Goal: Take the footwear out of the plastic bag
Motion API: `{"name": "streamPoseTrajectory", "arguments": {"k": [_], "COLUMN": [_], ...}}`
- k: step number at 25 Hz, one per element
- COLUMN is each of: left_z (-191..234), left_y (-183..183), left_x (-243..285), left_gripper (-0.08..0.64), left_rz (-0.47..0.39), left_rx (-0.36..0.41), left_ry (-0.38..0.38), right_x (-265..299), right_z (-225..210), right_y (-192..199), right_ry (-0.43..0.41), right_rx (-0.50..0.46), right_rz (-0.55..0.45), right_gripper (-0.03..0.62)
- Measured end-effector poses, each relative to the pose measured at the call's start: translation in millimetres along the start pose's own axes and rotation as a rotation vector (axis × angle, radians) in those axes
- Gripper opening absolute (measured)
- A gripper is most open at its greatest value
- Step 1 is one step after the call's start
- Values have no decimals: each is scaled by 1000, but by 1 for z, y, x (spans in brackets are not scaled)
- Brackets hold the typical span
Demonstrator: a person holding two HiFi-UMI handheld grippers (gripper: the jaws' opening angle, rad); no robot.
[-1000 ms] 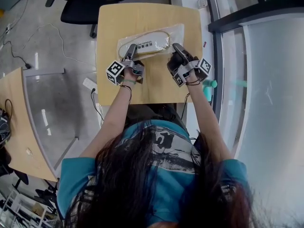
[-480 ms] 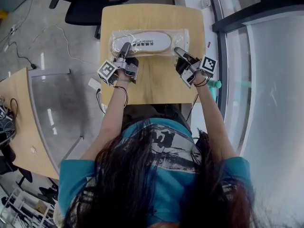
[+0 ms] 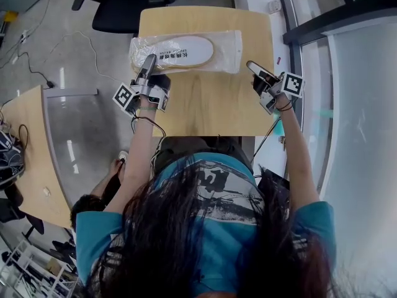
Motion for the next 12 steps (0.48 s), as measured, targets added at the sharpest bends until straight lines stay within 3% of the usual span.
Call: {"name": "streamPoseTrajectory", "arguments": {"k": [4,8,12], "left_z": [-6,-12,-16], "left_y": [3,9,12], "left_x": [1,2,3], "left_gripper": [69,69,69], "left_rz": [29,45,81], "left_rx": [4,-22,-25], "left_ry": [16,44,68], "right_x": [11,29,39], "right_z": [41,69,76], "right_y": [-12,-7,5], "right_ry": [-166,-210,-233], "right_rx": [-93,-204,-212], "right_rz": [23,120,230], "right_gripper": [115,66,64]}}
Point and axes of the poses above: the fingertips, and each gripper's own axes: x forward along the fingers, z to its left, y out of its underside, the point moved 4 cm from there along -x, backward along the fingers, and after that the axes turned 12 degrees about x, right-handed, at the moved point
